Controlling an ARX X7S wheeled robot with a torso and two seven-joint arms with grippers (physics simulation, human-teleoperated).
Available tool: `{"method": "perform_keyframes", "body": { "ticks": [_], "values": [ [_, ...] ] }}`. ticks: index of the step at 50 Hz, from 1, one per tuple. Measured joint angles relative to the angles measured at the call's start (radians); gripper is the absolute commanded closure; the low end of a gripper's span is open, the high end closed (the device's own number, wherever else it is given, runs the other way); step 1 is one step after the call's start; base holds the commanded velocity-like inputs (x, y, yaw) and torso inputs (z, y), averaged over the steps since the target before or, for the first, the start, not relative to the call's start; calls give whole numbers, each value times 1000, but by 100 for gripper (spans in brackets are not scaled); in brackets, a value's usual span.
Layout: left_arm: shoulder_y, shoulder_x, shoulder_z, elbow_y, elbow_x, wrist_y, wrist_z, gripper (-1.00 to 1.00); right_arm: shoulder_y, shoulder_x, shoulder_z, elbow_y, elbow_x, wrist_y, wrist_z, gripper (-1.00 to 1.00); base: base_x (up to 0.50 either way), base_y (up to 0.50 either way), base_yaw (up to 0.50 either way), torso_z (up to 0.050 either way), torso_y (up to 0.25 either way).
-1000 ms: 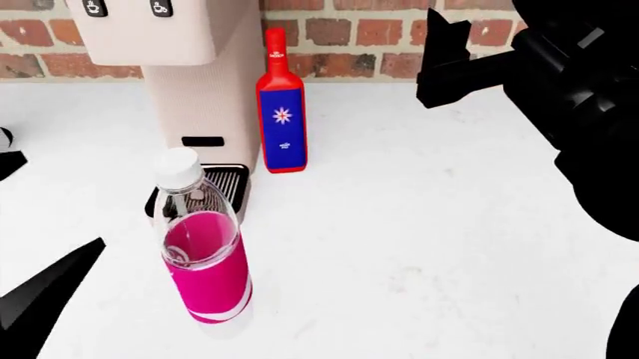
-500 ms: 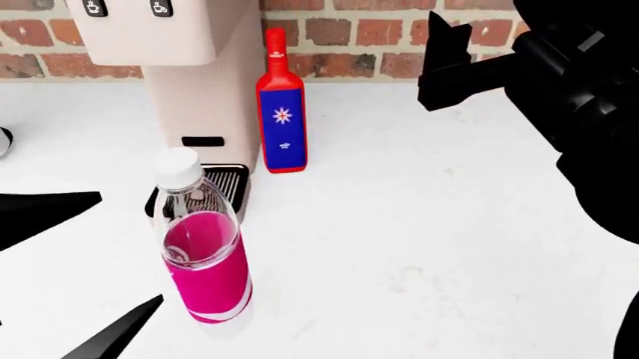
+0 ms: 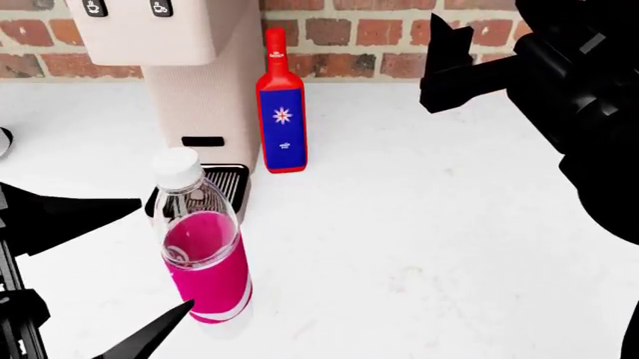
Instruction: Move the drinks to the dining counter.
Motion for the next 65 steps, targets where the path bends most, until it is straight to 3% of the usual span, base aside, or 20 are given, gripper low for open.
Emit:
{"method": "perform_keyframes", "body": {
  "ticks": [20, 55, 56, 65],
  "values": [
    [30, 48, 120, 5, 230, 75, 129, -100, -15, 20, -6, -3, 16, -8, 10, -100, 0, 0, 0, 0, 0],
    [34, 93, 369, -68, 483, 243, 224, -100, -27, 48, -18, -6, 48, -19, 24, -100, 0, 0, 0, 0, 0],
    [36, 95, 374, -70, 489, 248, 225, 100, -28, 49, -18, -7, 48, -20, 25, -100, 0, 0, 0, 0, 0],
    [59, 110, 357, -69, 500, 277, 224, 100, -36, 56, -21, -9, 52, -26, 26, -100, 0, 0, 0, 0, 0]
  ]
}}
